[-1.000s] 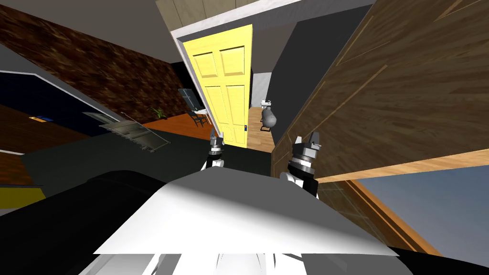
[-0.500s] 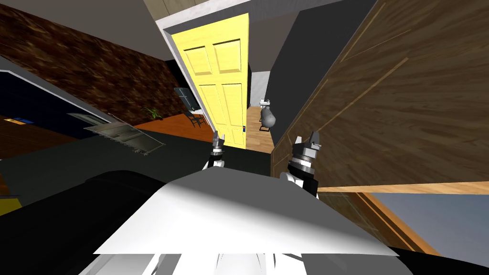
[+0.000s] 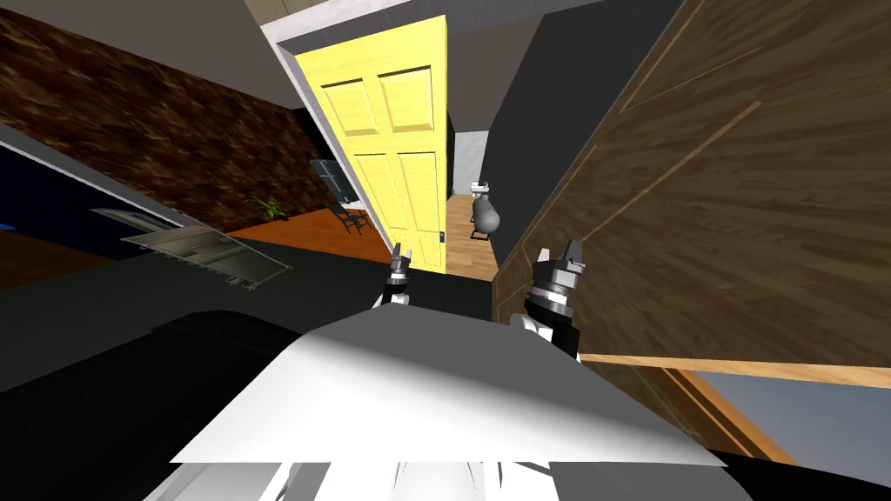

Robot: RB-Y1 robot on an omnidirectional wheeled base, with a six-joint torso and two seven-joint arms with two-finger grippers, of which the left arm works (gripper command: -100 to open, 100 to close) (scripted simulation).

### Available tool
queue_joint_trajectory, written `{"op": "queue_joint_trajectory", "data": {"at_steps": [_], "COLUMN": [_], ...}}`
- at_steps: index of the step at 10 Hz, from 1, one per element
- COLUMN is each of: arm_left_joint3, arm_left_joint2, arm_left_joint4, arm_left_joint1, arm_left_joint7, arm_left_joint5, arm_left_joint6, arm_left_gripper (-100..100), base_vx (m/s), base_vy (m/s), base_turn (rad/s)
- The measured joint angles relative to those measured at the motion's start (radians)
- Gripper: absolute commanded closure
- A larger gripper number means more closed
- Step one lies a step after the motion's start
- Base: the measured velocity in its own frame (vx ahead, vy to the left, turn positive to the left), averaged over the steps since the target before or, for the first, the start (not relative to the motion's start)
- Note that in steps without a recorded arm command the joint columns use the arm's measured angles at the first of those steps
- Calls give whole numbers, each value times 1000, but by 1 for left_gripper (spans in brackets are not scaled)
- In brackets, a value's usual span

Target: Pull the door open

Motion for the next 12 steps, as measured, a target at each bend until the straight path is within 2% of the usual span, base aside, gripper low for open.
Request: {"op": "queue_joint_trajectory", "data": {"at_steps": [3,12], "arm_left_joint3": [5,20], "arm_left_joint2": [12,43], "arm_left_joint4": [56,274], "arm_left_joint1": [-8,-49], "arm_left_joint7": [6,21], "arm_left_joint5": [0,-3], "arm_left_joint6": [-4,-43], "arm_left_gripper": [-100,-100], "base_vx": [103,99], "base_vy": [-9,-13], "base_turn": [-46,-45]}}
